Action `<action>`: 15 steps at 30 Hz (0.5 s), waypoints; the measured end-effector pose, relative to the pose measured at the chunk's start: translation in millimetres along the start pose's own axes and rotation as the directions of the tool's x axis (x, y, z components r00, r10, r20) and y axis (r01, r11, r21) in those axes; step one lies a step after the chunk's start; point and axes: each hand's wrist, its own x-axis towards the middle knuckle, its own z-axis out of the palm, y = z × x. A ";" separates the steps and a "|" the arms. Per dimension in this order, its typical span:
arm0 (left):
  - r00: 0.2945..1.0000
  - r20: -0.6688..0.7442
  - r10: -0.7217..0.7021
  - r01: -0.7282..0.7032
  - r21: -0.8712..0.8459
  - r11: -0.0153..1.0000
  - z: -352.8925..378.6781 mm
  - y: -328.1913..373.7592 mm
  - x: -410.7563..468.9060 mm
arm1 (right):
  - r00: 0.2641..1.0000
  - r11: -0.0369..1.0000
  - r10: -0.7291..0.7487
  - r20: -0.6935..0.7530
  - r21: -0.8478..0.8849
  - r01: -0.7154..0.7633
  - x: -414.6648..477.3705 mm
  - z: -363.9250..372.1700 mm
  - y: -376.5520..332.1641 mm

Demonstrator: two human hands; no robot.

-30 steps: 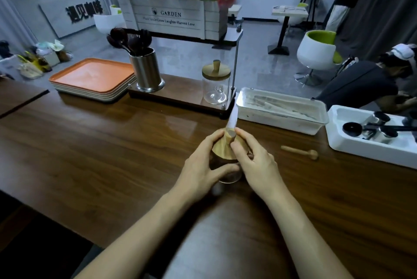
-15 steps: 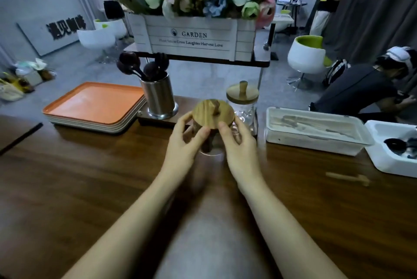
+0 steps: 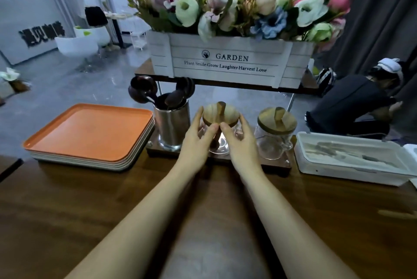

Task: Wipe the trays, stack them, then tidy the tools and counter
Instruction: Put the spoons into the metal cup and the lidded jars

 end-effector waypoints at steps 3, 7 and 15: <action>1.000 0.006 -0.019 0.019 -0.008 1.000 -3.2 -9.6 5.6 | 1.000 0.999 -0.019 0.009 -0.026 0.019 3.2 4.7 5.5; 1.000 0.006 -0.023 0.023 0.004 1.000 -3.0 -9.0 7.8 | 1.000 0.998 0.014 0.014 -0.069 -0.013 7.5 7.1 11.0; 0.978 -0.142 -0.154 0.160 0.027 0.987 4.2 -0.2 -41.2 | 0.998 0.999 -0.006 0.058 0.033 0.004 -48.0 -24.7 6.4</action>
